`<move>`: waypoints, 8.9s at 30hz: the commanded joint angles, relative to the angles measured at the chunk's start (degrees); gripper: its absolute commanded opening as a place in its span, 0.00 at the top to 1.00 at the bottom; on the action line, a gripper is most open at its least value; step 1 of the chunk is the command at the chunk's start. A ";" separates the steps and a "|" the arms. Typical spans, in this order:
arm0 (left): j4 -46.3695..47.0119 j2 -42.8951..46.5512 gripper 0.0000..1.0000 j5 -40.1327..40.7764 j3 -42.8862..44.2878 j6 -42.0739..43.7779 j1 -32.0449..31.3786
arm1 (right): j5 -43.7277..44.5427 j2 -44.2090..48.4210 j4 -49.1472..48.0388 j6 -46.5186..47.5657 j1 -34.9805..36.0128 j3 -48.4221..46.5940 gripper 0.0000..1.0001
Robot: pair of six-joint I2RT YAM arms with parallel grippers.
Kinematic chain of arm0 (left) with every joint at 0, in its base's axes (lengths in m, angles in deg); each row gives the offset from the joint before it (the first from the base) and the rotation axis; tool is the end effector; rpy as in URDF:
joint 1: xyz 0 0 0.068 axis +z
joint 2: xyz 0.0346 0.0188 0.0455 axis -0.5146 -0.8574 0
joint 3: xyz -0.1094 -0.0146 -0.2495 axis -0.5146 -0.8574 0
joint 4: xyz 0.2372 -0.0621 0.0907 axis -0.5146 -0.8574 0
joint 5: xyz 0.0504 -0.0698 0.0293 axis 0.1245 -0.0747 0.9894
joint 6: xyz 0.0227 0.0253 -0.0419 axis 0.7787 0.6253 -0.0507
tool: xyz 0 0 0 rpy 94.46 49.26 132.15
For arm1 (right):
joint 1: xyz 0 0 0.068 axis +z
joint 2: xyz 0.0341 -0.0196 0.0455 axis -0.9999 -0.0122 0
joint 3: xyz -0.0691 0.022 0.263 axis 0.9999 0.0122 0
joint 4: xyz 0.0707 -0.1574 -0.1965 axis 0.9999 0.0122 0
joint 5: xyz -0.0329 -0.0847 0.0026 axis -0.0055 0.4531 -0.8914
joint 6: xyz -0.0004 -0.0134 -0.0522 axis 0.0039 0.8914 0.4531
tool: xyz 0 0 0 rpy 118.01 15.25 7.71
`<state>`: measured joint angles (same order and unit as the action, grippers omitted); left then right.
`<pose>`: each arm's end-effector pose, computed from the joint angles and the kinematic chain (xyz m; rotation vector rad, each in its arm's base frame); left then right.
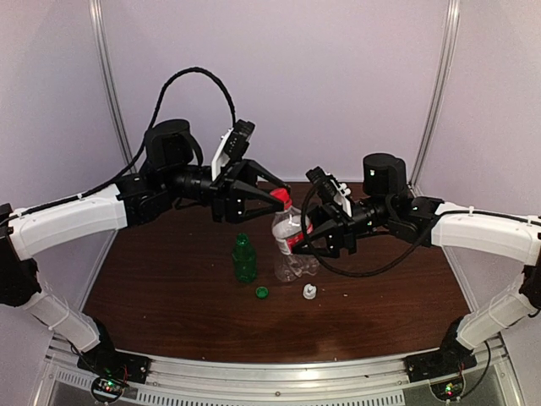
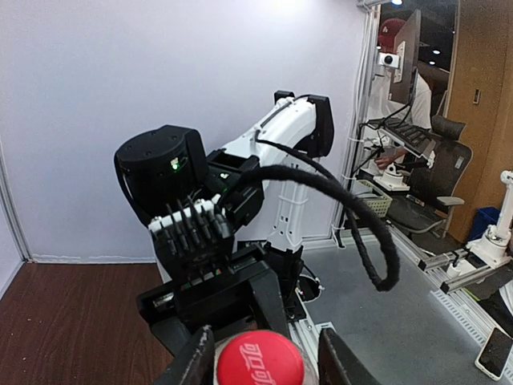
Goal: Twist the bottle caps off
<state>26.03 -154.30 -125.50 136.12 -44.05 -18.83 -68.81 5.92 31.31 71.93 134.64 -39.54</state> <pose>0.1939 -0.2752 0.3876 1.3337 1.2409 -1.5490 0.1920 0.2410 0.3284 -1.5011 1.2469 1.6072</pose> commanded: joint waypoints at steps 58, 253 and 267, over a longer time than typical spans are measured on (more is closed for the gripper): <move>6.13 1.04 0.71 55.04 -4.18 -33.27 0.36 | 67.70 7.34 1.45 14.48 7.42 3.81 0.61; -11.97 8.32 1.00 67.84 -26.10 -6.73 10.61 | 47.81 3.51 8.06 3.98 5.11 4.16 0.00; -7.89 5.74 0.98 68.52 -29.97 -8.12 10.60 | 48.15 3.66 8.32 3.54 4.98 4.73 0.00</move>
<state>14.66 -148.07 -56.85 106.79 -51.33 -8.71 -21.91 8.00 39.95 76.23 140.00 -35.74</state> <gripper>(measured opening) 0.293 0.997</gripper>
